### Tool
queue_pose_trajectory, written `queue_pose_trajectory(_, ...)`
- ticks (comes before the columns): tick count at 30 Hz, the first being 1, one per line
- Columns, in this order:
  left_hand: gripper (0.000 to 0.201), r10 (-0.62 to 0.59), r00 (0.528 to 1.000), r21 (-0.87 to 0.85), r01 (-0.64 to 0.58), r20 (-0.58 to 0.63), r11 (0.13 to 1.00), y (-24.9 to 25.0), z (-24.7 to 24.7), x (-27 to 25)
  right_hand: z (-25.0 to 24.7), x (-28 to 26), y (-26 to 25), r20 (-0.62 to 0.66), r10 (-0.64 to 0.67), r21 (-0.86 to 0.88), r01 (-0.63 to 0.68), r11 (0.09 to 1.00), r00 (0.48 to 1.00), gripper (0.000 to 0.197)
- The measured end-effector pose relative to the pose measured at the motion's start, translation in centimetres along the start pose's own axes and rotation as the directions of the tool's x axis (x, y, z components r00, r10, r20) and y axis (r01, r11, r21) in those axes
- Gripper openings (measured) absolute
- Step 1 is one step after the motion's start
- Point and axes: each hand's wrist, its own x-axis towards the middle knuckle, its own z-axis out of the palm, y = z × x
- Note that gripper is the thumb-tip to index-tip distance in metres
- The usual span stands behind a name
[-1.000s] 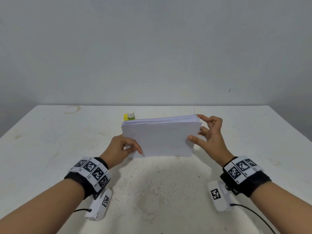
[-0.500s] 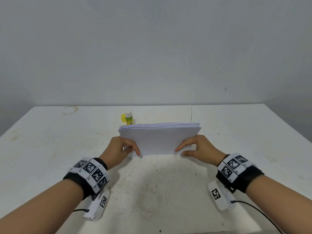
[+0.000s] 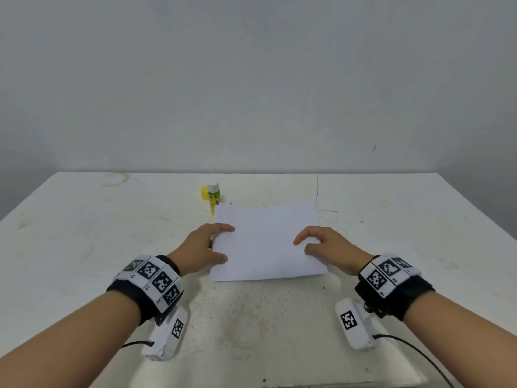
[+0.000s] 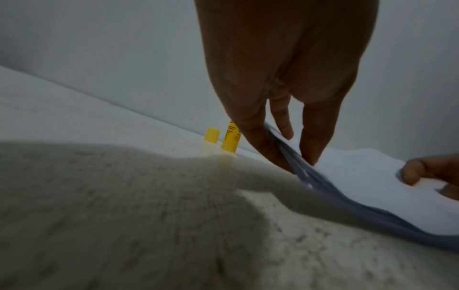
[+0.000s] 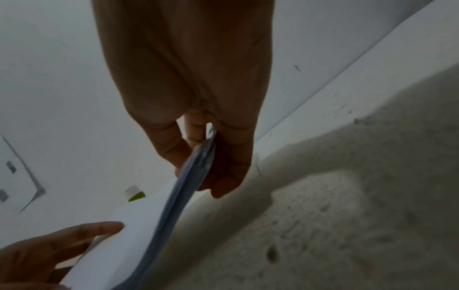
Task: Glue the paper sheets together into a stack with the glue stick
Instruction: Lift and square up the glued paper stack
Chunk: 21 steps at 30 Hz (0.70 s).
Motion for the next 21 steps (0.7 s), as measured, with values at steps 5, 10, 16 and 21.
queue_pose_trajectory(5, 0.063, -0.109, 0.99, 0.391, 0.064, 0.094, 0.918, 1.0, 1.1, -0.2, 0.9, 0.1, -0.3, 0.021, 0.111, -0.138, -0.107, 0.985, 0.994, 0.022)
queue_pose_trajectory(10, 0.065, -0.025, 0.991, 0.656, -0.066, 0.129, 0.752, 2.3, 1.4, -0.7, 2.1, 0.0, -1.4, -0.086, 0.133, -0.409, -0.157, 0.899, 0.987, 0.016)
queue_pose_trajectory(16, 0.078, -0.134, 0.95, 0.692, -0.106, 0.284, 0.714, 2.4, 2.8, 0.1, 4.1, 0.5, -3.3, -0.034, 0.129, -0.789, -0.106, 0.605, 0.991, 0.048)
queue_pose_trajectory(21, 0.079, -0.153, 0.948, 0.691, -0.088, 0.28, 0.717, 2.4, 3.0, 0.1, 6.2, 1.7, -3.3, 0.208, 0.156, -0.72, 0.043, 0.692, 0.966, 0.087)
